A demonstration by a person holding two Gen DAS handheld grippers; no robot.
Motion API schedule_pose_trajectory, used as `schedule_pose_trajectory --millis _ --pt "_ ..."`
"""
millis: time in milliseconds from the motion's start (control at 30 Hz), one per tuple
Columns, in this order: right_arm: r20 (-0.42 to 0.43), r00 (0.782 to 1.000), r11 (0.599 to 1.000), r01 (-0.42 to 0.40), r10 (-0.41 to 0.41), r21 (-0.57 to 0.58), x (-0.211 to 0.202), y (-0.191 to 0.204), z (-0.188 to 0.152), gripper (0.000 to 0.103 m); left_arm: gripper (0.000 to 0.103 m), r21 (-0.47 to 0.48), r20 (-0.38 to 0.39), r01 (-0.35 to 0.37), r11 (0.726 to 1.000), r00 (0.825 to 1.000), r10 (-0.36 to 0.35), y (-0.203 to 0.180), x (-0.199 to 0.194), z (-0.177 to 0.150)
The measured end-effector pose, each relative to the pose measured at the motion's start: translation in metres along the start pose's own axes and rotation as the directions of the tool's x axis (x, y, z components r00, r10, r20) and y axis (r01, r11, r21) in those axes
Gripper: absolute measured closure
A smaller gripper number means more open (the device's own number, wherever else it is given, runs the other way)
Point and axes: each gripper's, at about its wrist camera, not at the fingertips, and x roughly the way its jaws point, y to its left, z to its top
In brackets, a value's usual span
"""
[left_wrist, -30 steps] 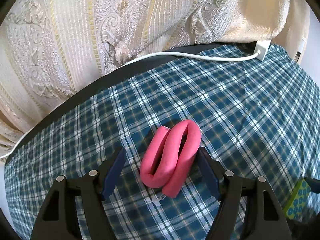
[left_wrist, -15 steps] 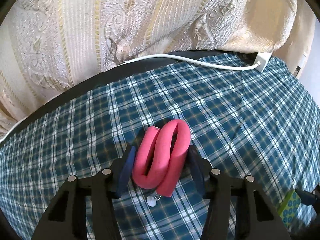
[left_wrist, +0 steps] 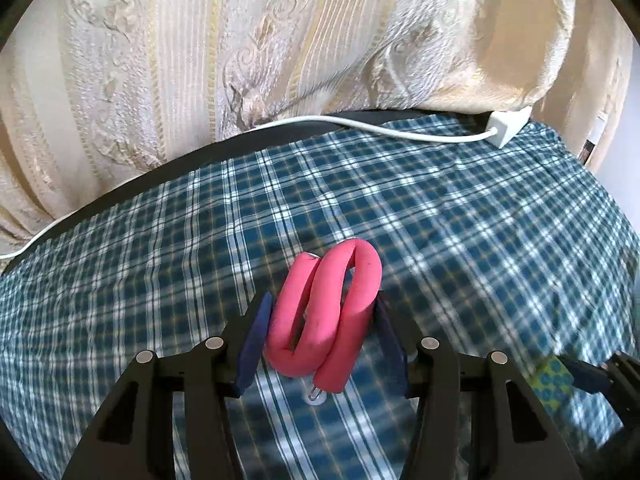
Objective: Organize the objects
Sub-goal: 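Carry foam tube with left tool while right tool carries dotted block toward bowl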
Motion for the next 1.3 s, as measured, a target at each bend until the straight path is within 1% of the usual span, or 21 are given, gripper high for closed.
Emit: schedule_pose_trajectory --millis 167,367,533,767,933,1300 --pt "0.007 1.000 1.000 -0.003 0.003 0.004 -0.001 0.000 0.000 0.037 0.050 -0.021 0.023 0.000 1.000 1.000 0.000 -0.009 -0.025 -0.010" --pt "0.027 1.000 1.000 0.002 -0.002 0.001 -0.007 -0.001 0.000 0.037 0.050 -0.034 0.055 -0.020 0.999 0.998 0.022 -0.022 -0.054 -0.030" --pt "0.048 0.999 1.000 0.011 -0.011 0.004 -0.013 -0.002 -0.001 0.037 0.050 -0.063 0.065 -0.013 0.998 0.998 0.017 -0.028 -0.070 -0.044" --pt "0.098 0.995 0.999 0.032 -0.035 0.030 -0.027 -0.009 -0.001 0.037 0.050 -0.092 0.085 -0.008 0.996 0.996 0.016 -0.033 -0.088 -0.058" --pt "0.126 0.991 0.997 0.040 -0.048 0.068 -0.041 -0.022 -0.005 0.037 0.050 -0.090 0.102 -0.014 0.996 0.994 0.023 -0.045 -0.099 -0.066" --pt "0.201 0.977 0.988 0.042 -0.073 0.151 -0.090 -0.057 -0.025 0.037 0.050 -0.074 0.107 0.000 0.997 0.994 0.008 -0.074 -0.108 -0.077"
